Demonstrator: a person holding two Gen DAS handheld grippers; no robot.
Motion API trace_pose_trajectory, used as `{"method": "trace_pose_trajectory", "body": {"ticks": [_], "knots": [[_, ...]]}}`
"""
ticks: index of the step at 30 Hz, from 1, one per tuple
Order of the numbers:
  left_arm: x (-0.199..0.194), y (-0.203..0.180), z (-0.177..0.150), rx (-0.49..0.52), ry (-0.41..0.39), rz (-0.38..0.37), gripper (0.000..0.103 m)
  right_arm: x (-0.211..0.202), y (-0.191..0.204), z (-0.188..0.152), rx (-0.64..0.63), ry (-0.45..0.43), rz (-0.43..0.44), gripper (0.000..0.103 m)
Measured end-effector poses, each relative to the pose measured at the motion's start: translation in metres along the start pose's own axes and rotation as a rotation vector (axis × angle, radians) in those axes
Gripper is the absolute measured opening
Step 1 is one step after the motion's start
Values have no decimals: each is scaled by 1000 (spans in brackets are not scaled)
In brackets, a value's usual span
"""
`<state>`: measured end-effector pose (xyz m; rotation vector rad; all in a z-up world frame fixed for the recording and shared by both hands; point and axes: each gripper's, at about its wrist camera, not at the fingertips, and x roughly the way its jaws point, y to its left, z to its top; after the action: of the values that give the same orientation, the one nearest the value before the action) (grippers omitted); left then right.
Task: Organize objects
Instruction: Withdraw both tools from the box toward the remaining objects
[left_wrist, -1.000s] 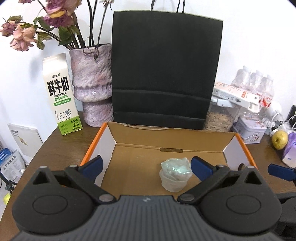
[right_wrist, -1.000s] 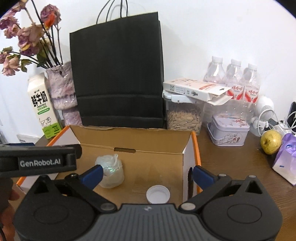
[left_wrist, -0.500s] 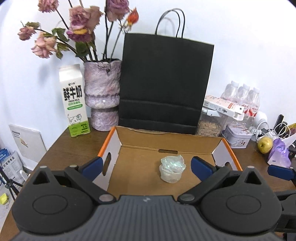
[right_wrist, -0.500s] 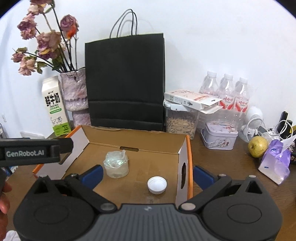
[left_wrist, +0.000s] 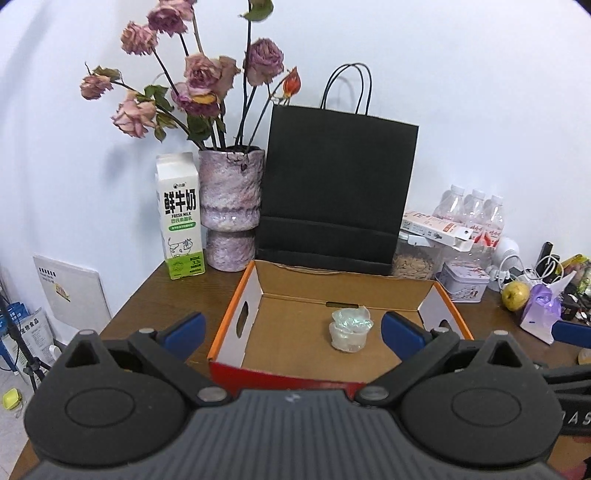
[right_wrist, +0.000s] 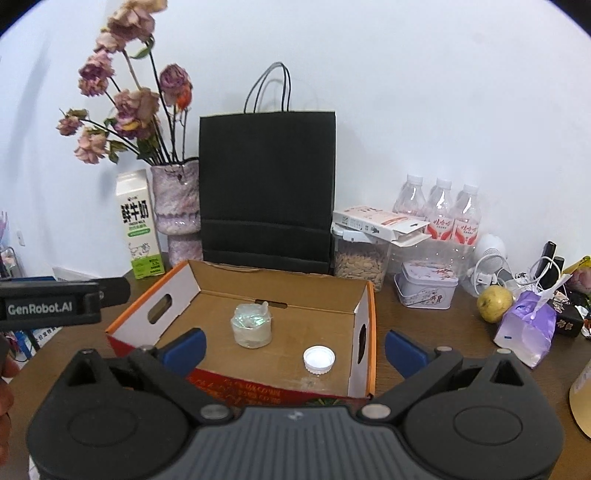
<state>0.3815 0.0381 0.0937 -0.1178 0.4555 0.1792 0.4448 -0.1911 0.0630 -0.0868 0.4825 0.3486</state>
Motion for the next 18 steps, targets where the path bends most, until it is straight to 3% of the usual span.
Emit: {"method": "trace_pose_trajectory", "body": {"ticks": [9,18], "knots": [[-46,4,-21,11,-57,-5,103,-48,1,-20,-18,-51,1,103],[-87,7,-49,25,-80,-61,103,-89,1,-49,-30,-82,-6,103]]}}
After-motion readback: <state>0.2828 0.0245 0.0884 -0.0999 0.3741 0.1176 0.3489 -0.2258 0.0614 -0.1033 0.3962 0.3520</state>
